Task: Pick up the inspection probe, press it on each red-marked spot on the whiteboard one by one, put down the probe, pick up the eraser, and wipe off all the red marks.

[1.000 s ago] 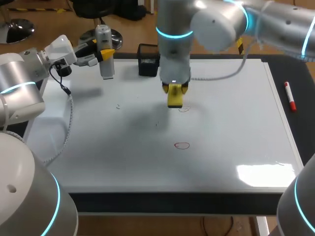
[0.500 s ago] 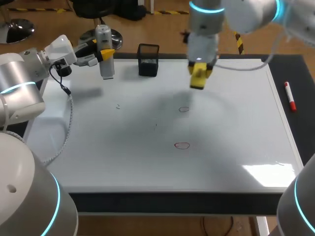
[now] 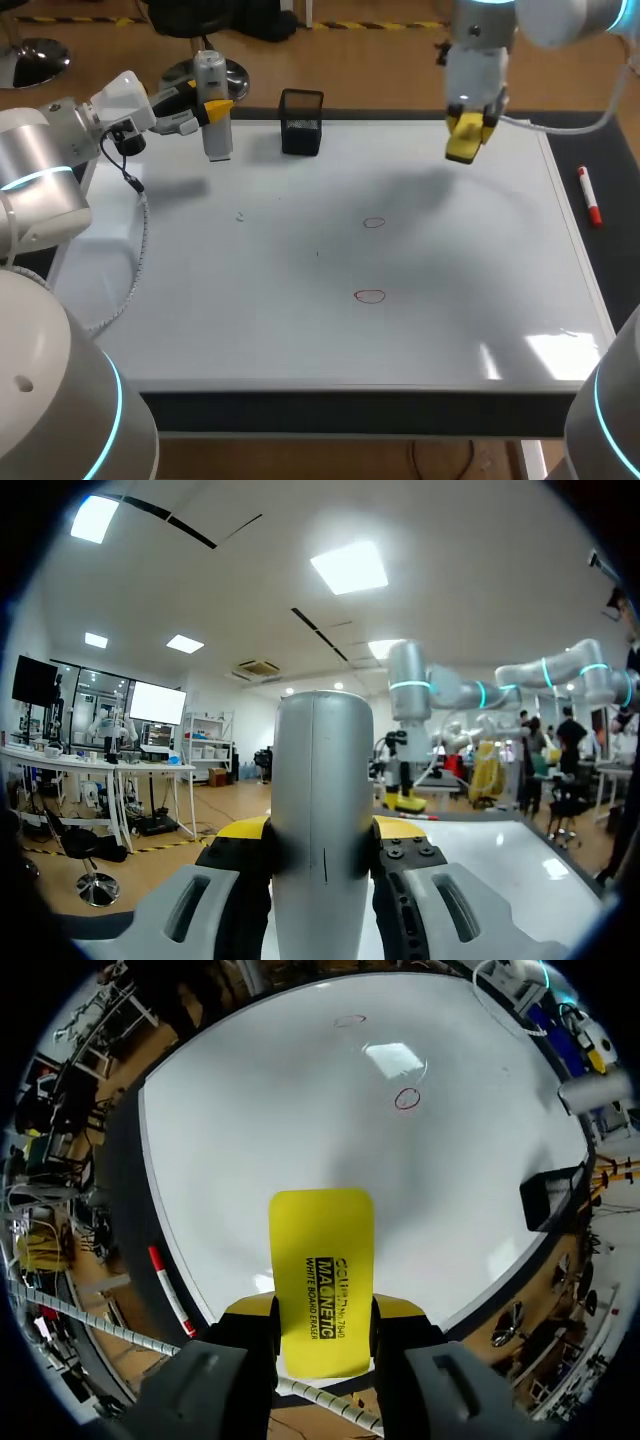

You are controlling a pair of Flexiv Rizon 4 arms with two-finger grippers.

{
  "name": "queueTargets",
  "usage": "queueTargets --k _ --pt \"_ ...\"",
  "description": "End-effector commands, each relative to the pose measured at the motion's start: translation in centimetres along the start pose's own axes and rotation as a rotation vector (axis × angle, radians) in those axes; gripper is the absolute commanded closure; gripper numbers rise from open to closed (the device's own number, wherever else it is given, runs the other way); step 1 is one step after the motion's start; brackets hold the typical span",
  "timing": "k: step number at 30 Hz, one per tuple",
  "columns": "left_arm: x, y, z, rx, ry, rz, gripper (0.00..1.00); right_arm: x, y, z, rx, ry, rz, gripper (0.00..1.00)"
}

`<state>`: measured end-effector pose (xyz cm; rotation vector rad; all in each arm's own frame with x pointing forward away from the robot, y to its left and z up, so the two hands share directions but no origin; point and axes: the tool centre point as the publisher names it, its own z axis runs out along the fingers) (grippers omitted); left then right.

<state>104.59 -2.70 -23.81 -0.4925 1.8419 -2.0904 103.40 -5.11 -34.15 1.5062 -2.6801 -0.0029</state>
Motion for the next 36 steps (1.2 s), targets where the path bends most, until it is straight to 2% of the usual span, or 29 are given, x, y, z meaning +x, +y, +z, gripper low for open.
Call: queueTargets --k 1,9,16,31,36 --pt "0.0 -0.1 0.1 0.001 -0.003 0.001 1.0 1.1 -2.2 0.1 -0.027 0.0 0.023 1.0" --pt "0.0 -0.1 0.1 0.001 -0.003 0.001 1.0 2.3 -4.0 0.6 -0.04 -0.012 0.049 1.0" --pt "0.0 -0.1 0.1 0.001 -0.003 0.001 1.0 3.0 -4.6 0.5 -0.034 -0.032 0.063 1.0" --pt "0.0 -0.1 0.1 0.001 -0.003 0.001 1.0 3.0 -4.6 0.5 -0.034 -0.032 0.063 1.0" --pt "1.1 -0.8 0.4 -0.002 0.003 0.009 1.0 3.0 -4.6 0.5 -0.034 -0.032 0.063 1.0"
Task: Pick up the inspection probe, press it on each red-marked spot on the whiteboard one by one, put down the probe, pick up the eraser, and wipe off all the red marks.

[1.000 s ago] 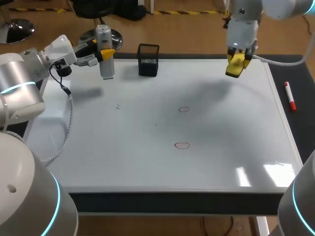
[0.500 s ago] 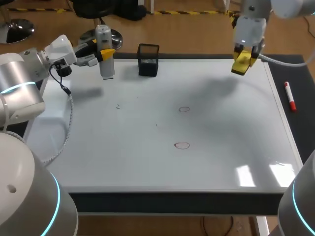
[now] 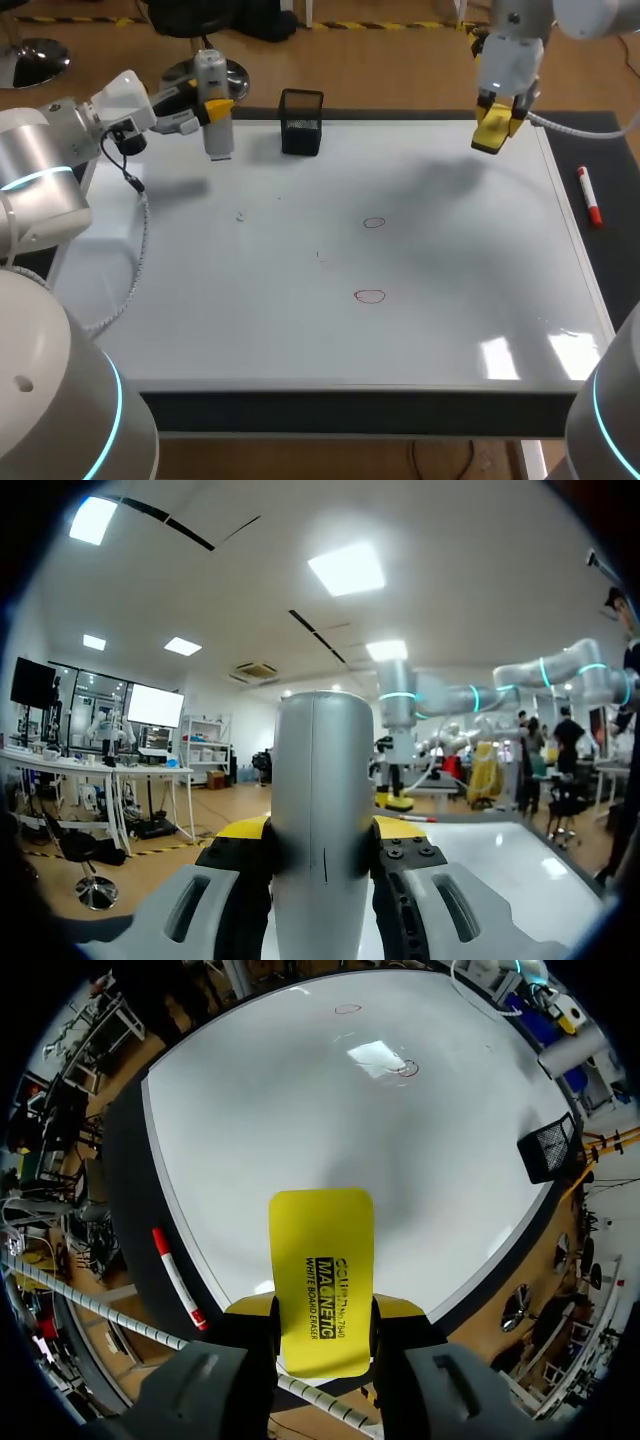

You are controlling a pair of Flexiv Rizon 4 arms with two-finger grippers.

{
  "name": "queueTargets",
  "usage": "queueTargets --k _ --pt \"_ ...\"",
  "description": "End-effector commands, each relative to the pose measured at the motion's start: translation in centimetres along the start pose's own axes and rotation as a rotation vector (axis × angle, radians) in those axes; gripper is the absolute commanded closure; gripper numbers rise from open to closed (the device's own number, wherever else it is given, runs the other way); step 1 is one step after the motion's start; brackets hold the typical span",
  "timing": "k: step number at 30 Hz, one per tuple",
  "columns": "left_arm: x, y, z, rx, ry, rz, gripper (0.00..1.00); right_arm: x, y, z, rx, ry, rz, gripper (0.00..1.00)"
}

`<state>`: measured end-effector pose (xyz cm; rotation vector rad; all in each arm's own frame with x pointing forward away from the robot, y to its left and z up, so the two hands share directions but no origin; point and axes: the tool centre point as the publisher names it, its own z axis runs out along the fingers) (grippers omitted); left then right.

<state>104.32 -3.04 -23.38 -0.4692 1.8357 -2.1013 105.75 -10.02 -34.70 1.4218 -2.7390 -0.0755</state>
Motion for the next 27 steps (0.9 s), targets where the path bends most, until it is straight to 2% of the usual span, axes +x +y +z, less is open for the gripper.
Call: queueTargets --k 1,12,19,27 --pt "1.0 -0.6 0.3 -0.011 -0.007 0.001 1.0 0.0 0.0 -0.1 0.002 0.003 -0.002 1.0" --pt "4.4 -3.0 1.8 0.074 0.064 0.016 1.0 0.0 0.0 -0.1 0.002 0.003 -0.002 1.0" --pt "7.7 -3.7 4.4 0.109 0.193 0.021 1.0 0.0 0.0 -0.1 0.002 0.003 -0.002 1.0" --pt "10.6 -3.2 7.3 0.109 0.335 -0.006 1.0 0.0 0.0 -0.1 0.002 0.003 -0.002 1.0"
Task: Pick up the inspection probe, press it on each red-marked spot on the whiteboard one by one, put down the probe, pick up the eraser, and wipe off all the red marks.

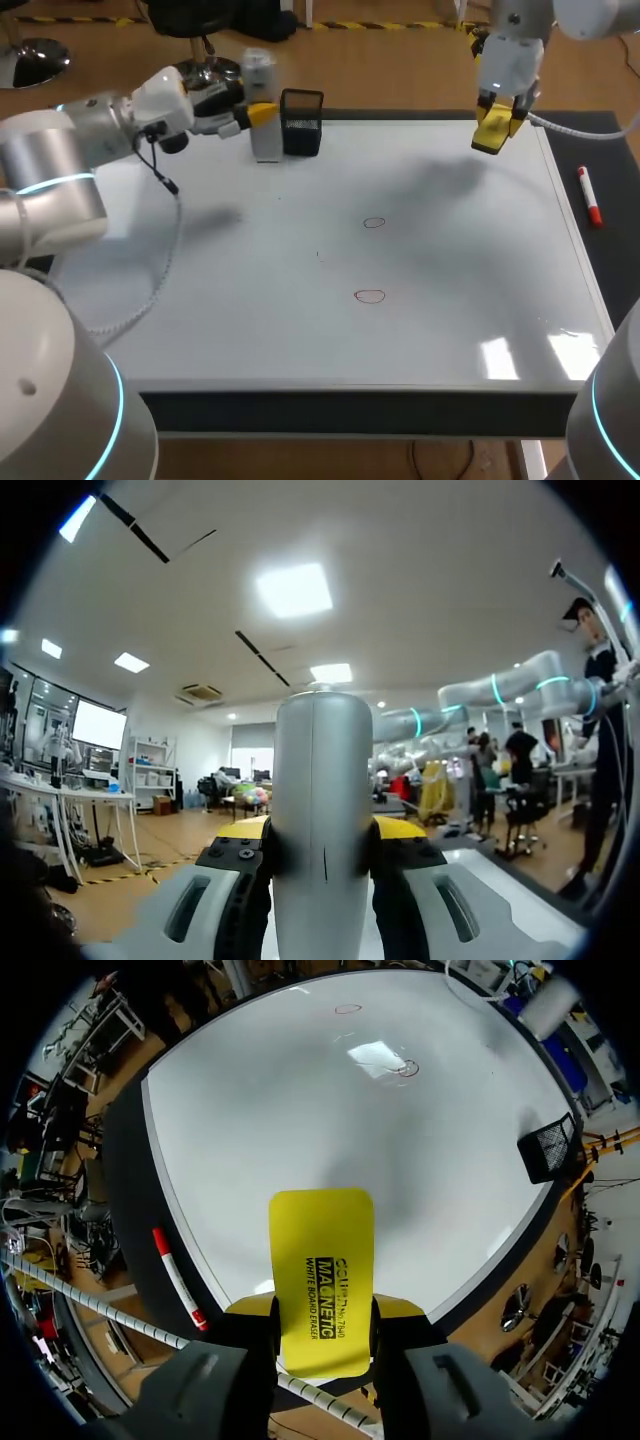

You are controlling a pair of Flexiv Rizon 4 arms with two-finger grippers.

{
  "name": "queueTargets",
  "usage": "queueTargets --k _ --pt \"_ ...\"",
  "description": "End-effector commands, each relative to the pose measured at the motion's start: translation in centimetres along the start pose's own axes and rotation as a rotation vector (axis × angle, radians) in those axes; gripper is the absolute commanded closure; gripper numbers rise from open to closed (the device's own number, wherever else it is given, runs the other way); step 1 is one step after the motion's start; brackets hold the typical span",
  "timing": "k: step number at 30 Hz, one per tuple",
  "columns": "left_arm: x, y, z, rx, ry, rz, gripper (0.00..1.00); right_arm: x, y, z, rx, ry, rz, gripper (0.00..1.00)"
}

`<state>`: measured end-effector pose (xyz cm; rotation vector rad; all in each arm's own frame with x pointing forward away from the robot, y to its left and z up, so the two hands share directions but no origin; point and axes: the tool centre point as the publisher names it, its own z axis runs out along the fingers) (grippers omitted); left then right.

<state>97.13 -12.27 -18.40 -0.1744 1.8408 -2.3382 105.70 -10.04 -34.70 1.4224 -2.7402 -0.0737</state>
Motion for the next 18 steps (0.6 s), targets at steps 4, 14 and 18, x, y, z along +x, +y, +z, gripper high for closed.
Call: queueTargets --k 4,14,18 --pt "0.6 1.7 3.2 -0.005 0.143 -0.029 1.0 0.0 -0.1 -0.1 0.001 0.003 -0.002 1.0" --pt "3.2 3.1 7.8 0.011 0.297 -0.075 1.0 0.0 -0.1 -0.1 0.001 0.003 -0.002 1.0" --pt "4.4 3.8 9.3 0.012 0.351 -0.094 1.0 0.0 -0.1 -0.1 0.001 0.003 -0.002 1.0"
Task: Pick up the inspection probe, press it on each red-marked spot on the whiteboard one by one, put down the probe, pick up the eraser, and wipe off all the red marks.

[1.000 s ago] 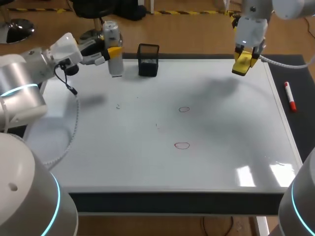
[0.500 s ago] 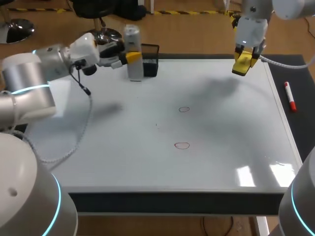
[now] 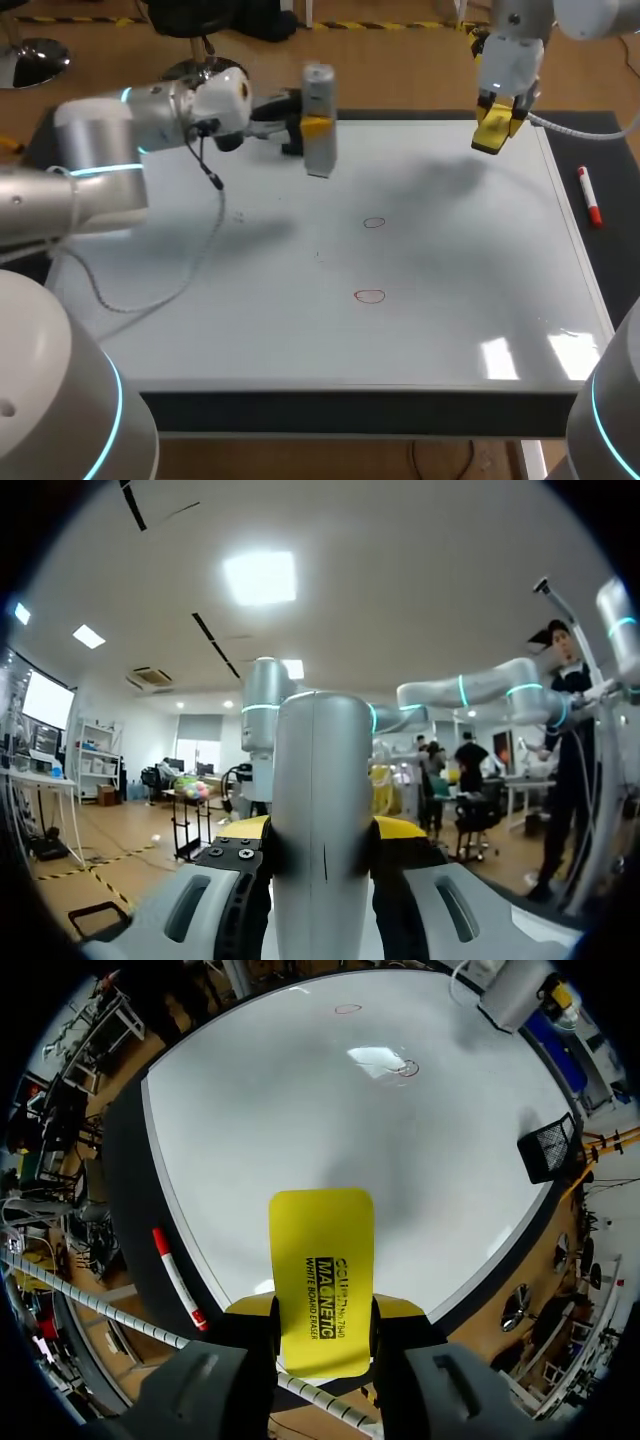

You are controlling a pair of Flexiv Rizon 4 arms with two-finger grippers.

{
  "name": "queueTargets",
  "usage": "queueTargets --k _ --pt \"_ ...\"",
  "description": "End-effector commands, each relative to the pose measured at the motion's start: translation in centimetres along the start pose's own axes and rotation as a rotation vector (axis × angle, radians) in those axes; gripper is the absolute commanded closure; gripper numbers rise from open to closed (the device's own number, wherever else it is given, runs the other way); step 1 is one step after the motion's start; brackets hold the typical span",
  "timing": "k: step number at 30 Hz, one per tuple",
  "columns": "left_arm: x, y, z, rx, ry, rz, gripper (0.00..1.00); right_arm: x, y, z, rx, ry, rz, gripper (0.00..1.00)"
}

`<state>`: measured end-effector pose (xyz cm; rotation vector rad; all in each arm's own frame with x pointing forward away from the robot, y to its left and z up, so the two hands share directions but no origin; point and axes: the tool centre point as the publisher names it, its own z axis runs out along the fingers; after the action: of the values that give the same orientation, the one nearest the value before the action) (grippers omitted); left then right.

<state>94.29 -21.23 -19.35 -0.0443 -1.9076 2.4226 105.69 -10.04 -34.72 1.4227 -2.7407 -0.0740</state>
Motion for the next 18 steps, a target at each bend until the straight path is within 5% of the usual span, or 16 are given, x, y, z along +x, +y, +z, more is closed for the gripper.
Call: queueTargets --k 1,18 --pt "-0.4 1.2 1.8 0.01 0.116 -0.018 1.0 0.0 -0.1 -0.1 0.001 0.004 -0.002 1.0" --pt "1.5 4.8 6.0 -0.019 0.249 -0.095 1.0 0.0 -0.1 -0.1 0.001 0.004 -0.002 1.0"
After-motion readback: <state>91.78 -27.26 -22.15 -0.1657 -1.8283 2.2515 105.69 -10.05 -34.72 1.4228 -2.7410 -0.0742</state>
